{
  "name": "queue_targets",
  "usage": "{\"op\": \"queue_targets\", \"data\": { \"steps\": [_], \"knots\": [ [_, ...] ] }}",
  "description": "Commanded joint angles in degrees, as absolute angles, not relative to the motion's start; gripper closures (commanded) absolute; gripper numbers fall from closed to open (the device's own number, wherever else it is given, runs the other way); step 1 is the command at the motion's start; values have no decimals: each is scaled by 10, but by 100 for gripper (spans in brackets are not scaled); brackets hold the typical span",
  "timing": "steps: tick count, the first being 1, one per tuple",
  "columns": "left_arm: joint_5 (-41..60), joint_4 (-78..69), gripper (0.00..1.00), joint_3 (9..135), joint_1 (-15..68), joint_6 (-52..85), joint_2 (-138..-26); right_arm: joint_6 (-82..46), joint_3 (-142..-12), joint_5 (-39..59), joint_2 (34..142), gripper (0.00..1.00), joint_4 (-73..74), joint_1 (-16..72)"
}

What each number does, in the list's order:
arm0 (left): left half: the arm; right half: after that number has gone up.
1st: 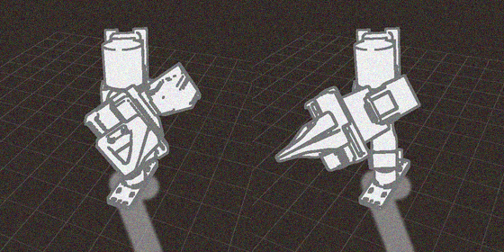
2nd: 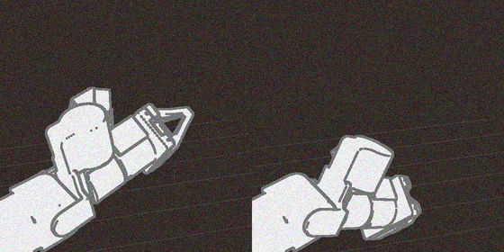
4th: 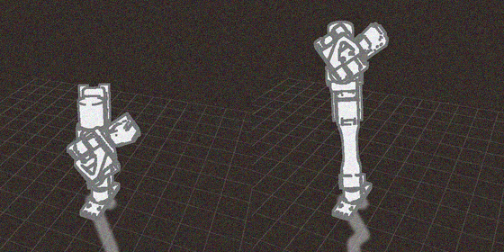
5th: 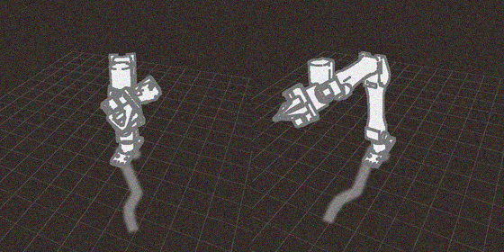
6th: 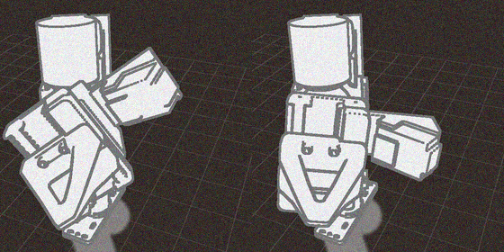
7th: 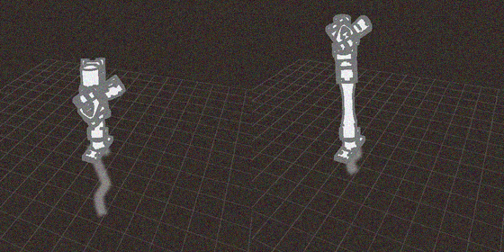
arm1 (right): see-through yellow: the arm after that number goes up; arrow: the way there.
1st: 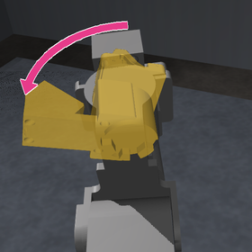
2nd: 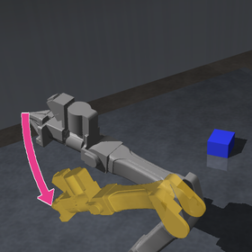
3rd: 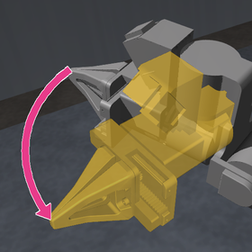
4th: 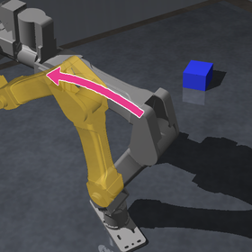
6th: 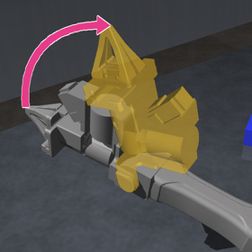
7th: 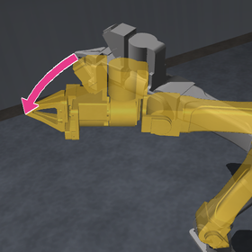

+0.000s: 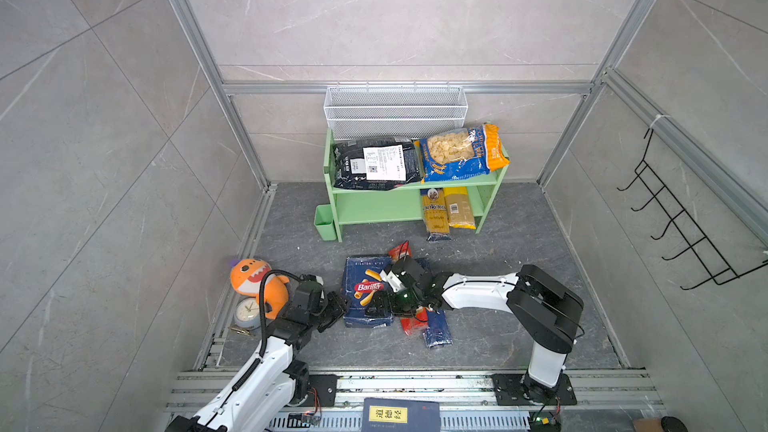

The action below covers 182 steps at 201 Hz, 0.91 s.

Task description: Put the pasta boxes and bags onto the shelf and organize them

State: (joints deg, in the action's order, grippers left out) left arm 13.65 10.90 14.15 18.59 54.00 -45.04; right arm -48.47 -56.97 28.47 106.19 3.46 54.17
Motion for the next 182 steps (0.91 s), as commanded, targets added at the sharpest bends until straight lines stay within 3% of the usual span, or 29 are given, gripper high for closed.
{"op": "queue_targets", "data": {
  "steps": [1, 60, 95, 124, 145, 182],
  "knots": [
    [167, 127, 60, 122, 191, 542, -456, -520, -547, 338, 1098, 6, 163, 553],
    [189, 100, 60, 120, 192, 555, -450, -539, -526, 350, 1063, 15, 241, 554],
    [197, 130, 55, 138, 192, 551, -417, -524, -526, 324, 1041, 50, 216, 555],
    [175, 188, 42, 162, 192, 543, -370, -515, -524, 318, 1025, 62, 208, 555],
    [150, 239, 28, 183, 191, 531, -350, -498, -523, 306, 1004, 65, 183, 554],
    [117, 291, 17, 219, 191, 515, -346, -461, -533, 296, 974, 68, 134, 553]
  ]
}}
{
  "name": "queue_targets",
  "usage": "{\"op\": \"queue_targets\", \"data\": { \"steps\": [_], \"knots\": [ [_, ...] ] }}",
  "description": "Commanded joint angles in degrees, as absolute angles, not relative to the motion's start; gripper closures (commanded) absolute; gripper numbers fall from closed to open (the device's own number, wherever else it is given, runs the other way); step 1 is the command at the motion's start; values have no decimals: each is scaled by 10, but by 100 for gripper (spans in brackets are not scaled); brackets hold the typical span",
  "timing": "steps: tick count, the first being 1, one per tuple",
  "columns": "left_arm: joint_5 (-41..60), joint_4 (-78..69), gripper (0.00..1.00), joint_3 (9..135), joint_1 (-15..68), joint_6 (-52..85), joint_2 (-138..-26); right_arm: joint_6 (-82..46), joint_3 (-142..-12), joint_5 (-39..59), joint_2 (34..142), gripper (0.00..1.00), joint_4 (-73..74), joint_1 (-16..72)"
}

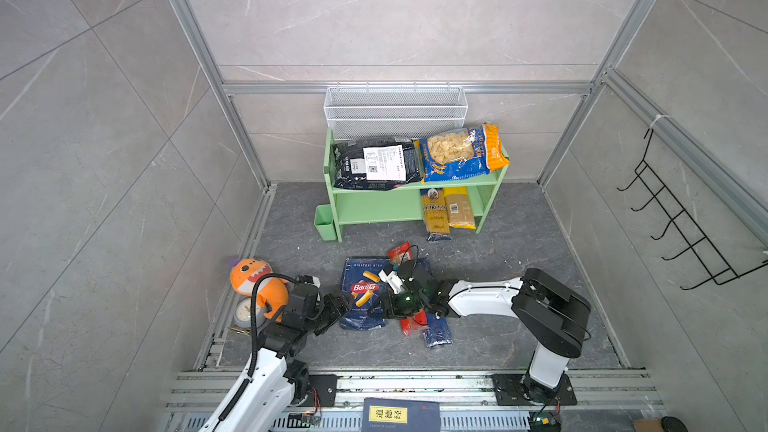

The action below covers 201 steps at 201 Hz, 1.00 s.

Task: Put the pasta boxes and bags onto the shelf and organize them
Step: 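Lift the Barilla box upright with the right gripper while the left draws back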

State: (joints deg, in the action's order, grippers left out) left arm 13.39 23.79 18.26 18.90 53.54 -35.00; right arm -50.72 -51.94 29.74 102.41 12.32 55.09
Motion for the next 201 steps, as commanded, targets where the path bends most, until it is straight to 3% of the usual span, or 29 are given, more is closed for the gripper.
{"op": "queue_targets", "data": {
  "steps": [1, 134, 201],
  "knots": [
    [117, 291, 17, 219, 191, 514, -346, -460, -533, 296, 974, 68, 133, 553],
    [71, 374, 8, 312, 190, 479, -327, -398, -533, 296, 861, 71, 59, 539],
    [71, 376, 8, 332, 190, 477, -330, -343, -583, 309, 831, 72, -8, 473]
  ]
}}
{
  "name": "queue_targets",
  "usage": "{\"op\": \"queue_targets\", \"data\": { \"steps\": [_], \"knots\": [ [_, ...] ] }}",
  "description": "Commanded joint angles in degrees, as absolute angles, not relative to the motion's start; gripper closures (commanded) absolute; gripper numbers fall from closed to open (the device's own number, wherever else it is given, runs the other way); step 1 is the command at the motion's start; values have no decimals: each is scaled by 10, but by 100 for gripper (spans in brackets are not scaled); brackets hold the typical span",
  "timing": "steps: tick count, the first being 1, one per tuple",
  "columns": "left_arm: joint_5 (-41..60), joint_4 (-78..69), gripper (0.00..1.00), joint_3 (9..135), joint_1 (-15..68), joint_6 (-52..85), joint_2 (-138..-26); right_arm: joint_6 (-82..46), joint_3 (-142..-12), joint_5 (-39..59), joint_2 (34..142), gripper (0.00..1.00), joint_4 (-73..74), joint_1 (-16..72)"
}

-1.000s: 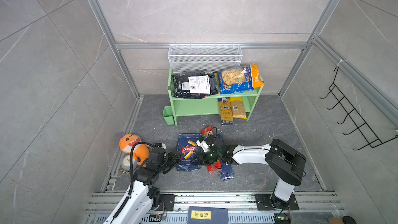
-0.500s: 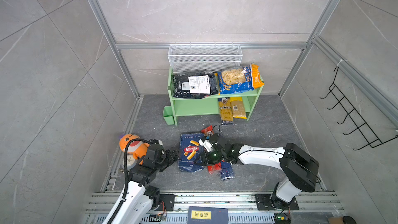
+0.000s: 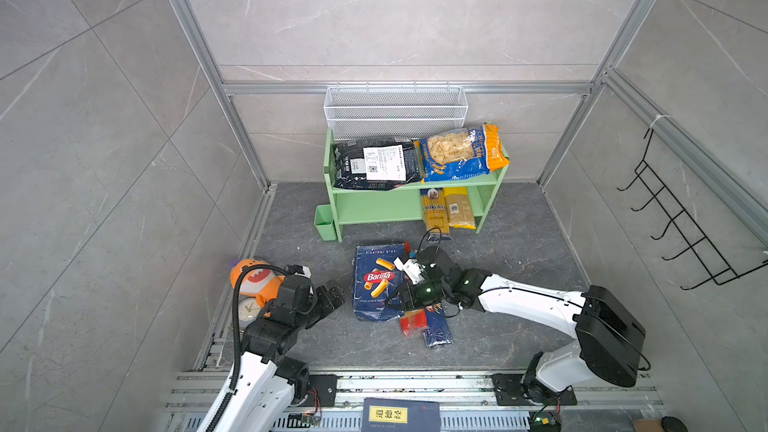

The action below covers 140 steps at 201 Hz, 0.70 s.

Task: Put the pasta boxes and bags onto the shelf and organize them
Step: 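Lift the Barilla box upright with the right gripper while the left draws back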

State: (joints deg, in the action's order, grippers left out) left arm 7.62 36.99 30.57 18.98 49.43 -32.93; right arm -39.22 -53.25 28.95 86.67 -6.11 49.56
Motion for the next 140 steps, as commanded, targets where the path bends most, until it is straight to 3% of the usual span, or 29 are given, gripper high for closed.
{"op": "queue_targets", "data": {
  "steps": [1, 80, 140],
  "knots": [
    [71, 375, 8, 332, 190, 477, -330, -343, -583, 309, 831, 72, -8, 472],
    [68, 383, 8, 375, 190, 455, -366, -360, -632, 376, 878, 72, 75, 389],
    [59, 395, 7, 410, 190, 437, -391, -401, -708, 420, 979, 72, 146, 338]
  ]
}}
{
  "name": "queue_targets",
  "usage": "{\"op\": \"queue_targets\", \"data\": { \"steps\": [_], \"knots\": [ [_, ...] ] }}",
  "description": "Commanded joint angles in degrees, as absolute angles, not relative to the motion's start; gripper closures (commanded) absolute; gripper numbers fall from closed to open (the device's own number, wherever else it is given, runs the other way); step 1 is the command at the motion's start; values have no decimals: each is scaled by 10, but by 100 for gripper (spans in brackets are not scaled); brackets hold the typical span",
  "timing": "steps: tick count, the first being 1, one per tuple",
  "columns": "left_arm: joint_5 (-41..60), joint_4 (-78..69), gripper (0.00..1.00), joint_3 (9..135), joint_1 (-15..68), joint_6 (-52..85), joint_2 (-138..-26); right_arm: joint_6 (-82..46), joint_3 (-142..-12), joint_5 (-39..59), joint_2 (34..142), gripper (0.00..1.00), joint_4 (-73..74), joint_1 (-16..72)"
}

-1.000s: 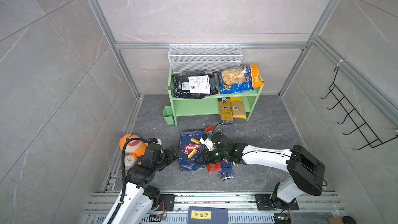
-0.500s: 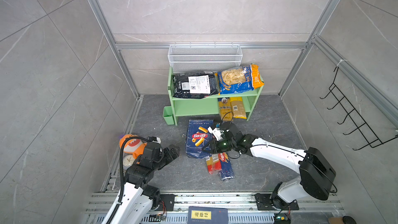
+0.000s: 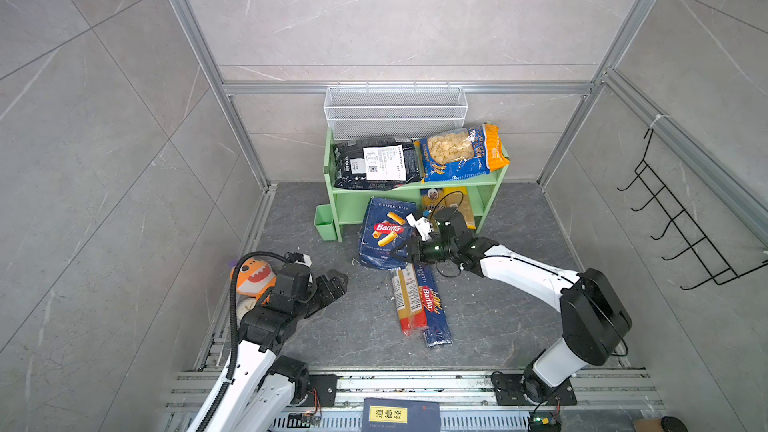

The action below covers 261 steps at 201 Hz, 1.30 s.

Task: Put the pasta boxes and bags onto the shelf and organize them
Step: 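Lift the Barilla box upright with the right gripper while the left draws back, then carry the Barilla Rigatoni box with the right gripper onto the shelf's lower tier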

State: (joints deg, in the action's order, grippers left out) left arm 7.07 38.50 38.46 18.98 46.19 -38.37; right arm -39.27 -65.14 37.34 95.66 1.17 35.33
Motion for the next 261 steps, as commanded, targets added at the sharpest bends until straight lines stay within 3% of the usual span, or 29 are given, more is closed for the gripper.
{"op": "queue_targets", "data": {
  "steps": [1, 76, 261],
  "knots": [
    [59, 395, 7, 411, 189, 436, -392, -402, -708, 420, 981, 72, 146, 338],
    [59, 405, 7, 438, 186, 422, -417, -433, -763, 447, 1045, 71, 187, 307],
    [93, 392, 7, 420, 150, 404, -419, -438, -997, 454, 1216, 68, 103, 325]
  ]
}}
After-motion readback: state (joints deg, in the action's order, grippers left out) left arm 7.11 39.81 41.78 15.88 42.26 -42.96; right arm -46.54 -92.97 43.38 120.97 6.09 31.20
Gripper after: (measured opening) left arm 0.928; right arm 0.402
